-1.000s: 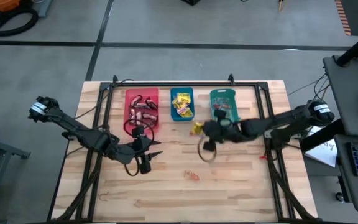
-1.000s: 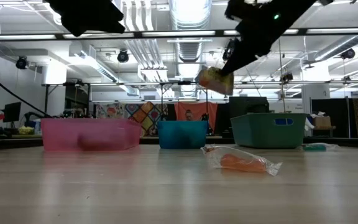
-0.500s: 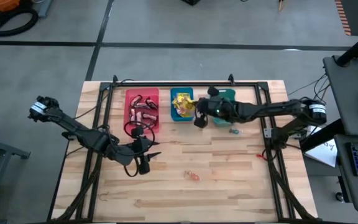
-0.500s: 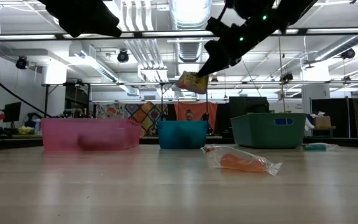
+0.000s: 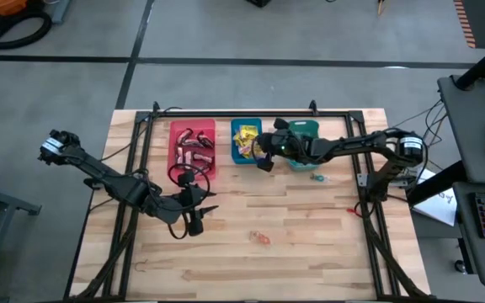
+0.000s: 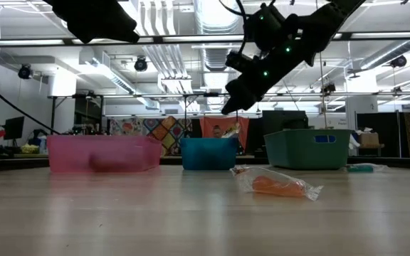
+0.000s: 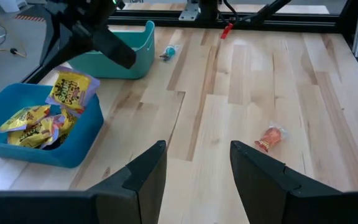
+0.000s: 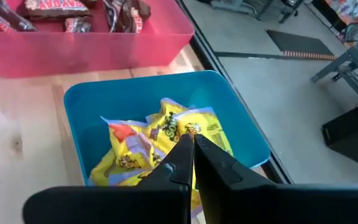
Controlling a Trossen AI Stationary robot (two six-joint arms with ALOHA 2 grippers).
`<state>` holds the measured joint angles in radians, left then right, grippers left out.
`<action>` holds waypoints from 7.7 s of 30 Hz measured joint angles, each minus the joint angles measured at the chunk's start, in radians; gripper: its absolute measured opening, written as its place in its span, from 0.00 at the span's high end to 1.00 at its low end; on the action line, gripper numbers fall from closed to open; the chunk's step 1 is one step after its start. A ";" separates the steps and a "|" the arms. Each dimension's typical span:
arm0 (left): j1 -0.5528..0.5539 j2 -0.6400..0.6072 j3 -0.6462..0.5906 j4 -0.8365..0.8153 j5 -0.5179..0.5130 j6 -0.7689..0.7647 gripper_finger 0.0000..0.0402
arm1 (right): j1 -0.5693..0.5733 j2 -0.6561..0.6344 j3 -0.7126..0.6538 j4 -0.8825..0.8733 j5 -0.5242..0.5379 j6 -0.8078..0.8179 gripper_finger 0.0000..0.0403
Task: Sort candy
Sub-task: Put the yellow candy into the blue bin, then put the orange gummy candy into the green bin
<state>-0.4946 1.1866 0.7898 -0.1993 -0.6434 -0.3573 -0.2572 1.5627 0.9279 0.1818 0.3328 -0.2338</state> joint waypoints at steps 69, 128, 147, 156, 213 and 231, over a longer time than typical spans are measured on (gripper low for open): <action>-0.027 0.131 0.013 0.209 0.022 0.052 0.60 | 0.041 0.151 0.258 -0.379 -0.014 0.525 0.98; 0.140 0.927 0.198 0.784 0.488 0.388 0.48 | 0.725 -0.331 0.045 -0.725 0.090 0.956 0.98; 0.144 0.928 0.198 0.857 0.439 0.378 0.82 | 0.757 -0.331 -0.019 -0.721 0.124 1.033 0.98; 0.144 0.928 0.198 0.859 0.441 0.405 0.82 | 0.757 -0.330 -0.059 -0.683 0.124 1.048 0.98; 0.180 0.867 0.157 1.108 0.452 0.446 1.00 | 0.872 -0.124 -0.144 -0.325 0.247 0.437 0.73; 0.187 0.867 0.157 1.112 0.445 0.423 1.00 | 0.859 0.024 -0.028 -0.341 0.345 0.384 0.63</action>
<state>-0.3073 2.0537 0.9470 0.9123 -0.1984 0.0660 0.6018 1.5868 0.8996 -0.1593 0.6773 0.1506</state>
